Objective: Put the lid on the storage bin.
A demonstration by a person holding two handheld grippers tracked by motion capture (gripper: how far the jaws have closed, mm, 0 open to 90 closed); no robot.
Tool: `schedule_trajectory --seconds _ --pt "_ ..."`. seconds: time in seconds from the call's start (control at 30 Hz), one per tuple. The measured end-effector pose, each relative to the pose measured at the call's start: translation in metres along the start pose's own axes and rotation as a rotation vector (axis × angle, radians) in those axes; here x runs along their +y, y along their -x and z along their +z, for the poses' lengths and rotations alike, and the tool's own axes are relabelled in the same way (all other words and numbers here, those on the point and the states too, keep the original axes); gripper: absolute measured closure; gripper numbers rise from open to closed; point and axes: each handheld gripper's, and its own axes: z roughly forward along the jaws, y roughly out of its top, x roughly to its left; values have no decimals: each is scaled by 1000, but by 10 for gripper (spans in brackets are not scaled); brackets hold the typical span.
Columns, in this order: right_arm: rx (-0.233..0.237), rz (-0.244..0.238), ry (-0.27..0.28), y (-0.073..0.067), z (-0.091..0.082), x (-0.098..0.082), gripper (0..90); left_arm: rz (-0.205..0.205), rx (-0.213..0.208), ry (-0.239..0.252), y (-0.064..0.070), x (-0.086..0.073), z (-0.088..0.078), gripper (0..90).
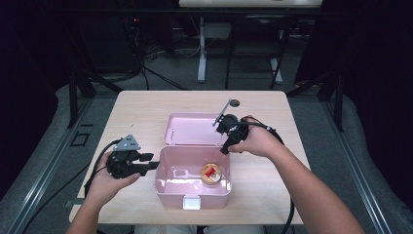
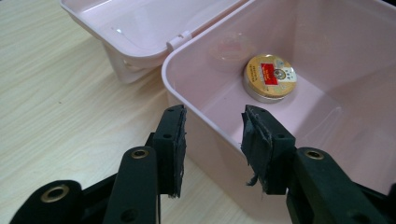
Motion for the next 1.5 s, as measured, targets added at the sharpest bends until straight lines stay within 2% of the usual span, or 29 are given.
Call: schedule_trajectory --seconds 0.17,0.47,0.6,0.7,0.83,1.0,1.17,1.37,1.5 --pt "-20 21 13 3 0 0 507 2 0 -14 3 -1 6 639" --pt "-55 75 88 10 -7 3 511 5 12 -23 5 -1 11 724" --pt "-64 134 113 17 -5 4 511 -17 7 -17 5 -2 11 744" --pt "-76 161 129 21 -2 4 511 -13 11 -20 5 -2 10 747" --pt "-85 226 164 29 1 3 513 -4 6 -27 6 -2 10 738" --pt "-110 295 159 39 7 6 511 -2 6 -30 7 -2 10 744" --pt "-118 353 177 47 14 11 512 3 7 -32 8 -1 9 755" --pt "-121 478 231 58 23 13 531 0 0 -31 8 -2 8 757" --pt "-137 524 254 64 31 11 555 -3 0 -23 8 -3 8 756"
